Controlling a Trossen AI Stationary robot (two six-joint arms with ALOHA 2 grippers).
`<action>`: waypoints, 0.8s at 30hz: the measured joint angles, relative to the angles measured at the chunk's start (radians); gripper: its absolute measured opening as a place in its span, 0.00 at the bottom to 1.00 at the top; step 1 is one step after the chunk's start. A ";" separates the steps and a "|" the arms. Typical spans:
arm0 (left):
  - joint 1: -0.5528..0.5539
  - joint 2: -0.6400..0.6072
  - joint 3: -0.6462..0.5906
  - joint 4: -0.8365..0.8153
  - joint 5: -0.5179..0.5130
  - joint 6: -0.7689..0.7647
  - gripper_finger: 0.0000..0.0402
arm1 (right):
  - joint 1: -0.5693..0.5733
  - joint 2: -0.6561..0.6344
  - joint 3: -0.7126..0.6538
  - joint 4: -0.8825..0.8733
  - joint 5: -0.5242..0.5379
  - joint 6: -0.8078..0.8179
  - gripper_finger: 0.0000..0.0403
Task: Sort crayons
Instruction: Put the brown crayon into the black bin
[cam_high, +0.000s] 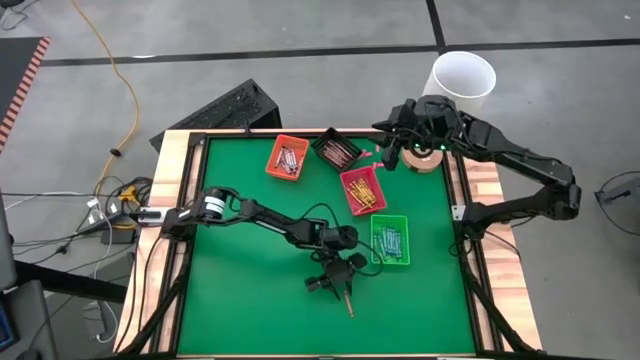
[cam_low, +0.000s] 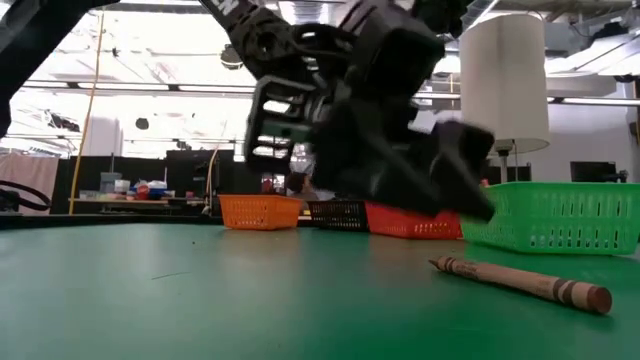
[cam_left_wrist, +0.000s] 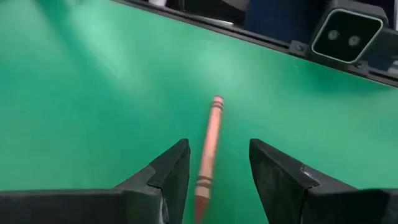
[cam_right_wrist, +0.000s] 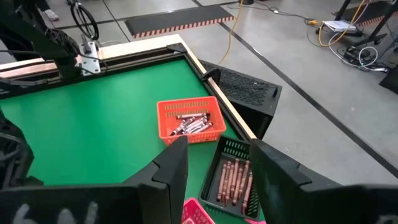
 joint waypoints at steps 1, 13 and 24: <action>0.000 0.002 0.000 -0.004 0.002 -0.004 0.39 | 0.005 0.000 0.000 0.000 0.000 0.000 0.41; -0.002 0.052 -0.004 0.090 -0.029 0.020 0.39 | 0.047 0.000 0.000 0.000 -0.003 0.000 0.41; 0.002 0.063 -0.003 0.045 -0.061 0.028 0.33 | 0.083 0.000 0.001 0.013 -0.003 -0.005 0.41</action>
